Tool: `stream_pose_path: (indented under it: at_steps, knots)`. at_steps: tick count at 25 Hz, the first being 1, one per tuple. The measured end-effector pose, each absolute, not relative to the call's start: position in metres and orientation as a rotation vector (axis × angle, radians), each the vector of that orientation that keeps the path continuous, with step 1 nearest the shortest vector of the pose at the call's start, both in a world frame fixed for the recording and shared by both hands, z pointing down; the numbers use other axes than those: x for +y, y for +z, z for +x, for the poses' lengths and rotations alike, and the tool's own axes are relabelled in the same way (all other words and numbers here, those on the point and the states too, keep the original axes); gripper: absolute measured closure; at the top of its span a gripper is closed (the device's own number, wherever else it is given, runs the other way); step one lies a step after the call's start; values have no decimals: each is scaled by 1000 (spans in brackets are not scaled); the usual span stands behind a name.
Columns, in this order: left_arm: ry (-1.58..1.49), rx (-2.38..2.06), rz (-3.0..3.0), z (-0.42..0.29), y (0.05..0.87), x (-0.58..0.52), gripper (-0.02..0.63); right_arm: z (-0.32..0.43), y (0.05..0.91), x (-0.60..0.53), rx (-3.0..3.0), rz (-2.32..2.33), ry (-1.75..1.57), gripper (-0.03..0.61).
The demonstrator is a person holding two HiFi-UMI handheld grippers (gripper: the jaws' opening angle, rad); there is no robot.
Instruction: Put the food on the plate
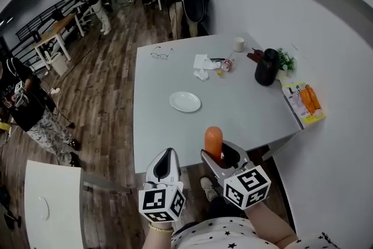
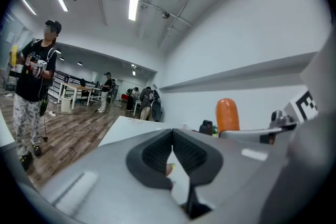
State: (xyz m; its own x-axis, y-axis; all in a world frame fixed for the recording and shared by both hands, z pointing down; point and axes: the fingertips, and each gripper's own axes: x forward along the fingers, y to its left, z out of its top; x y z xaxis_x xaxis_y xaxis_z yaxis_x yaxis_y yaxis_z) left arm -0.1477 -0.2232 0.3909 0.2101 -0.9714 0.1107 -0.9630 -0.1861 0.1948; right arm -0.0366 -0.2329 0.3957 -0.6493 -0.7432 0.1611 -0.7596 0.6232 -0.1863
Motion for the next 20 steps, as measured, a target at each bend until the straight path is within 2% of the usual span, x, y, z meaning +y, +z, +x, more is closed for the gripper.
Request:
stream_pose_path:
  at_steps: [11, 20]
  knots:
    - [-22, -1900, 2185, -163, 398, -359, 606, -63, 414, -402, -2706, 1055, 307, 364]
    - [38, -1924, 2130, -169, 423, -433, 606, -104, 507, -524, -2381, 697, 218, 364]
